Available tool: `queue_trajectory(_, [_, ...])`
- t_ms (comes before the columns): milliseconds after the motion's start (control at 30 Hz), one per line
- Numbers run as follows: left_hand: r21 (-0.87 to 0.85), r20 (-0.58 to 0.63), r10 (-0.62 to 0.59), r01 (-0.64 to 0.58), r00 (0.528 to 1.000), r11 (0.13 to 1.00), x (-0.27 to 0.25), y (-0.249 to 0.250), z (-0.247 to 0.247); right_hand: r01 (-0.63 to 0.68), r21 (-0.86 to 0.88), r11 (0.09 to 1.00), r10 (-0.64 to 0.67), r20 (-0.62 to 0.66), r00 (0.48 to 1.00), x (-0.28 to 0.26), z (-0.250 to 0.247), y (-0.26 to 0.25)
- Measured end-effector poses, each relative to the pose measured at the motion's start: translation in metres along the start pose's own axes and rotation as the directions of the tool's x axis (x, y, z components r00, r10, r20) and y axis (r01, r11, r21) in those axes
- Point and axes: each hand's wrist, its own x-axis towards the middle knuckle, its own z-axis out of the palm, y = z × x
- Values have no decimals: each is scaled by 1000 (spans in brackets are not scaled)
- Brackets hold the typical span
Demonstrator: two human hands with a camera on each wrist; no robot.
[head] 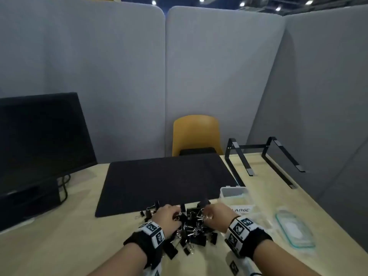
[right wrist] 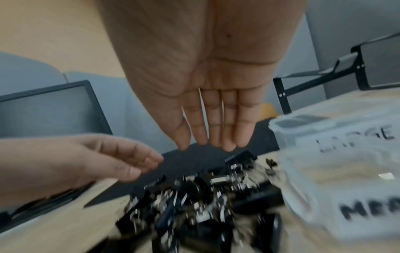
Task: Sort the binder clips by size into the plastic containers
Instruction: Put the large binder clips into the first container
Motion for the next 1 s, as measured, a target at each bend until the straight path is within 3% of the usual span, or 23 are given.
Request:
queue_trajectory(133, [6, 11, -63, 63, 998, 998, 8, 10, 13, -35, -23, 999, 38, 114, 993, -2, 31, 16])
queue_trajectory(400, [45, -65, -84, 87, 994, 995, 15, 20, 40, -112, 21, 993, 112, 10, 994, 8, 64, 33])
queue_trajectory(667, [74, -107, -75, 84, 991, 994, 46, 25, 34, -151, 94, 984, 153, -14, 988, 19, 64, 37])
queue_trajectory(1000, [128, -2, -76, 75, 997, 989, 76, 19, 39, -178, 141, 974, 176, 25, 984, 25, 64, 36])
